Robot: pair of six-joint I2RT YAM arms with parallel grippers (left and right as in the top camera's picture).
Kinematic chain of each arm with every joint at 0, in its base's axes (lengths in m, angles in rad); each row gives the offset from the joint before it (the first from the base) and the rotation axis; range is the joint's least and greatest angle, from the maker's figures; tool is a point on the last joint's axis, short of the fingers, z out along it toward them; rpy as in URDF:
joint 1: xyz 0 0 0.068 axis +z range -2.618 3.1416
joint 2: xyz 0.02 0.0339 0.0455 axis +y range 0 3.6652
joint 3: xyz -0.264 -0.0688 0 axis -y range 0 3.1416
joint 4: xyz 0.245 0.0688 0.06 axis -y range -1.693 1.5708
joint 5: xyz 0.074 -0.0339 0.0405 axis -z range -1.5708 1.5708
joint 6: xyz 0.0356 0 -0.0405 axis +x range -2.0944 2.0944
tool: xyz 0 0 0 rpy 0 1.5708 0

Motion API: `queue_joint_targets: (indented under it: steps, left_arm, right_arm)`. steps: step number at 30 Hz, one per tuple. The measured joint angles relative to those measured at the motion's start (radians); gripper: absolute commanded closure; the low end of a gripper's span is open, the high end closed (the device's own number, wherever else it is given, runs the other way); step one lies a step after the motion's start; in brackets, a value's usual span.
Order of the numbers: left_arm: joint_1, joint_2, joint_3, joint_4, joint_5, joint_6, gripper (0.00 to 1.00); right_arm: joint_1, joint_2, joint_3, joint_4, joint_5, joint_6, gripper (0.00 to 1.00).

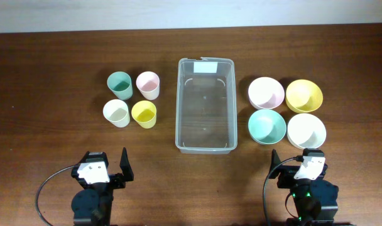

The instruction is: Pack container

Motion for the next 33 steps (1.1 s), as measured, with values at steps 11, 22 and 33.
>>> queue_joint_targets:
  steps: [11, 22, 33]
  left_arm:
    - [0.000, 0.000, 0.000, 0.000, 0.000, 0.000, 0.00]
    - [0.000, 0.000, 0.000, 0.000, 0.000, 0.000, 0.00]
    - [0.000, 0.000, 0.000, -0.001, 0.000, 0.000, 0.00]
  right_arm:
    - [0.000, 0.000, 0.000, 0.000, 0.000, 0.000, 0.01]
    - [0.000, 0.000, 0.000, 0.000, 0.000, 0.001, 0.01]
    - [0.000, 0.014, 0.043, 0.015, -0.072, 0.002, 0.01]
